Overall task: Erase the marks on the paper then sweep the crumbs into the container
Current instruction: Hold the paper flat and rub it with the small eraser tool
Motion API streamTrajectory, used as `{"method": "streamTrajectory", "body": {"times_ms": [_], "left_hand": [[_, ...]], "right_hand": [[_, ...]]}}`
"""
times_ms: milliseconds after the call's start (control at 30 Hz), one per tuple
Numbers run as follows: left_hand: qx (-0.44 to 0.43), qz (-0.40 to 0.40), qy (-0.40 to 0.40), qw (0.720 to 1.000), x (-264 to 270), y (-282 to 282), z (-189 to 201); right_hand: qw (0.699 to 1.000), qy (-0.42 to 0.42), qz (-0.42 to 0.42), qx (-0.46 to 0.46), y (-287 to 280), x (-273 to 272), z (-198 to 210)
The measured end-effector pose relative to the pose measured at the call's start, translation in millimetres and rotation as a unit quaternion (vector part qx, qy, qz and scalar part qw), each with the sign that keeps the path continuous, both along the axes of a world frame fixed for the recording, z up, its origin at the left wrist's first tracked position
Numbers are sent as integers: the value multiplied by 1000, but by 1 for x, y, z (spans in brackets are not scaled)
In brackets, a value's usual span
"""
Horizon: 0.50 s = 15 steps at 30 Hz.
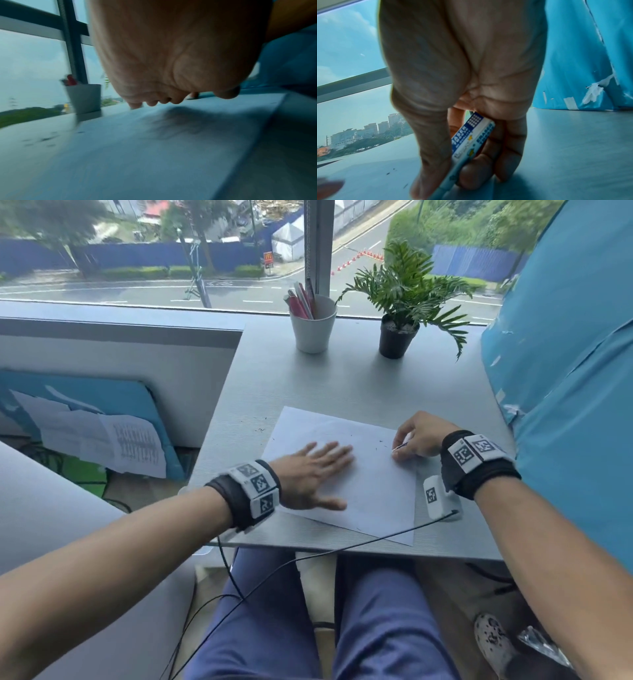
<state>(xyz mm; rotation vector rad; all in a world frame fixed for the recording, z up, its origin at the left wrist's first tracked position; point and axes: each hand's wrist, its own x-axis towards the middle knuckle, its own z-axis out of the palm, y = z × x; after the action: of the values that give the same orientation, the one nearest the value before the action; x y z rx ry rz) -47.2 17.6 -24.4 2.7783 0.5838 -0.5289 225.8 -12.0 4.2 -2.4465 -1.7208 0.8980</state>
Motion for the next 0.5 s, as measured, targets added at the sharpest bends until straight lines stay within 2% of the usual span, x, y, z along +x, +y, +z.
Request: {"method": "streamTrajectory", "body": {"times_ms": [67, 133, 200, 267, 333, 400, 467, 500], "left_hand": [[-40, -23, 5, 999, 11, -8, -7], [-34, 10, 9, 999, 13, 4, -10], [-8, 113, 28, 993, 6, 27, -8], [15, 234, 63, 970, -3, 50, -5], [55, 292, 88, 951, -5, 57, 0], [80, 228, 57, 969, 9, 45, 3], [45, 78, 6, 996, 29, 19, 4], [12, 7, -5, 1000, 40, 5, 3]], "right_hand": [[1000, -5, -2, 2, 0, -3, 2], [1000, -6, -8, 5, -3, -4, 4], [1000, -6, -13, 6, -4, -4, 5], [1000, -5, -20, 6, -6, -5, 6], [1000, -6, -24, 7, -7, -6, 7], [1000, -8, -26, 11, -7, -7, 7], [999, -6, -29, 15, -9, -7, 6], [999, -4, -29, 17, -10, -7, 6]]}}
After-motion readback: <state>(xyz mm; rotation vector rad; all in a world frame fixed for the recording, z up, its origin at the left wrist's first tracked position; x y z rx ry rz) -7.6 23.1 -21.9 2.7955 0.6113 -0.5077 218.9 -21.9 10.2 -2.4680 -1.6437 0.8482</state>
